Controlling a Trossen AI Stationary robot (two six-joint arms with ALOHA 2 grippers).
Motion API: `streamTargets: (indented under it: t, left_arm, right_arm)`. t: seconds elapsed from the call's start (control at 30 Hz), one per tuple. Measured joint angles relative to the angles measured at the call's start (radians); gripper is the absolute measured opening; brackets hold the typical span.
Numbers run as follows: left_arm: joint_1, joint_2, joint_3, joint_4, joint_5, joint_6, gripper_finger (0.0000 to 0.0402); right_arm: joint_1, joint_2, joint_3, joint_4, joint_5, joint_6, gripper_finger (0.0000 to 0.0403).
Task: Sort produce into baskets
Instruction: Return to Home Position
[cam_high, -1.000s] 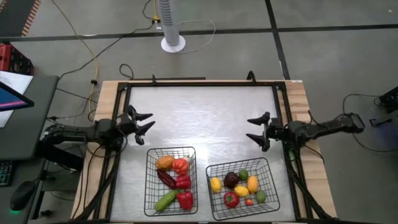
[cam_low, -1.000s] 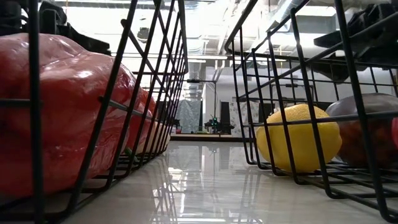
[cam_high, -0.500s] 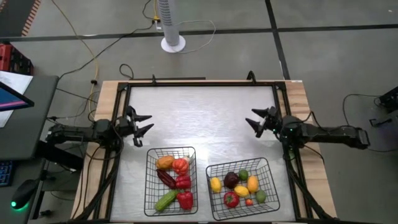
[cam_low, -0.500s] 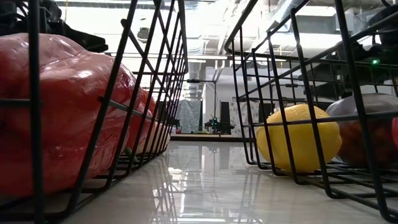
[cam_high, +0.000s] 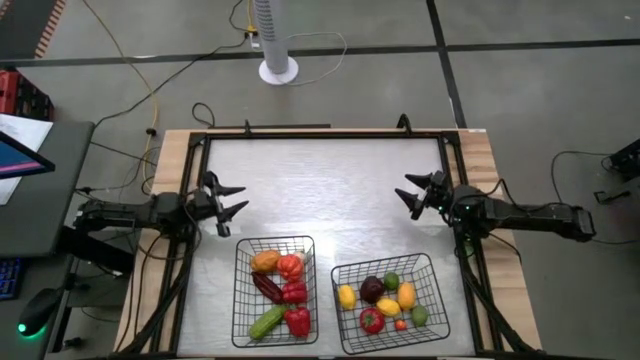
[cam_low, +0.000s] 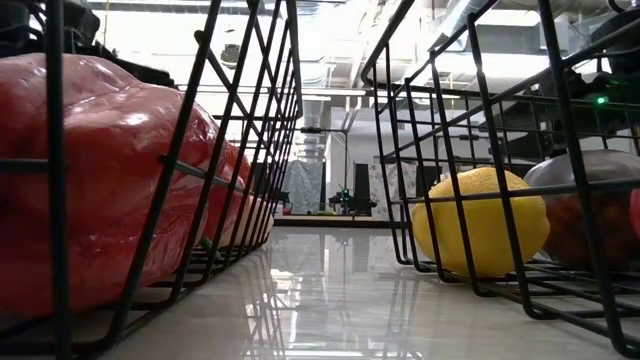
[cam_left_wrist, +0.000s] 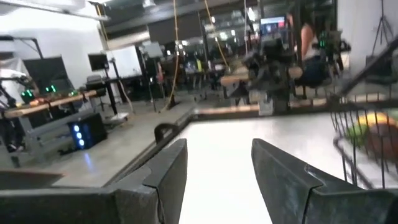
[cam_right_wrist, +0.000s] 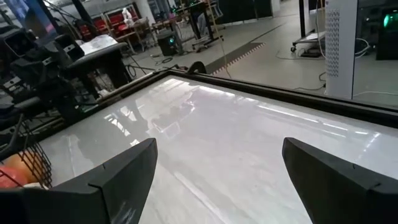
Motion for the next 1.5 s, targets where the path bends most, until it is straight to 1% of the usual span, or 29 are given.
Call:
streamTargets:
  t: [0.1,1.5]
  left_arm:
    - [0.000,0.001,0.000,-0.046,0.000,0.000,0.0168]
    - [0.000,0.003,0.000,-0.042,0.002,0.001,0.0168]
  right_arm:
    - [0.000,0.000,0.001,-0.001,0.000,0.000,0.0375]
    - [0.000,0.000,0.002,-0.002,-0.001,0.000,0.0375]
